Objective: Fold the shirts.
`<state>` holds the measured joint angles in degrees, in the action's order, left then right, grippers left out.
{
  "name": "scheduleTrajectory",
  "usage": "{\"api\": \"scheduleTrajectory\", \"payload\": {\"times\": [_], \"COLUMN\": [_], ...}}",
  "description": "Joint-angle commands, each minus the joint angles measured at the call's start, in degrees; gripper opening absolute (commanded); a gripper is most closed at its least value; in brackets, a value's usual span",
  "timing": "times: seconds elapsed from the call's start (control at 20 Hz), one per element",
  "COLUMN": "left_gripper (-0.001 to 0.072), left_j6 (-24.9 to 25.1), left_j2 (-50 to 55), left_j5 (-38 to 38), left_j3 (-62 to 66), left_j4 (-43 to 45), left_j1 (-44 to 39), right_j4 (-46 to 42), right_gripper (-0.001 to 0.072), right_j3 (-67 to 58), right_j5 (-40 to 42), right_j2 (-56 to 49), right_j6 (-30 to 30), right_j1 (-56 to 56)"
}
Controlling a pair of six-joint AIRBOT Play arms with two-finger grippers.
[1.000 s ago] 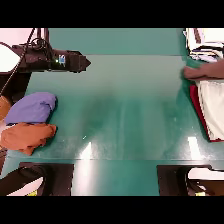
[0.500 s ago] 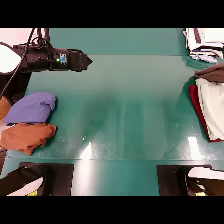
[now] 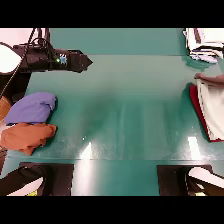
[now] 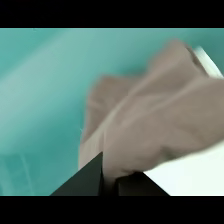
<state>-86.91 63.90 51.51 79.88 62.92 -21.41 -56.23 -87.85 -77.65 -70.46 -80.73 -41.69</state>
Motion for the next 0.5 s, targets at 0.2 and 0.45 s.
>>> {"api": "scheduleTrajectory", "payload": {"times": [0.2,0.45], "left_gripper": [0.0025,0.0025], "left_j6": [1.9,1.9], "left_j2": [0.0,0.0], "left_j5": [0.7,1.1], "left_j3": [0.0,0.0], "left_j4": [0.2,0.2], "left_j1": [0.0,0.0], "right_j4": [-18.1,-16.8], "right_gripper": [0.0075,0.0674], "right_j3": [23.2,25.8], "right_j5": [-3.0,-2.1], "right_j2": [11.9,14.6], "right_j6": [-0.2,-0.3], "right_j1": [-8.6,-10.5]}}
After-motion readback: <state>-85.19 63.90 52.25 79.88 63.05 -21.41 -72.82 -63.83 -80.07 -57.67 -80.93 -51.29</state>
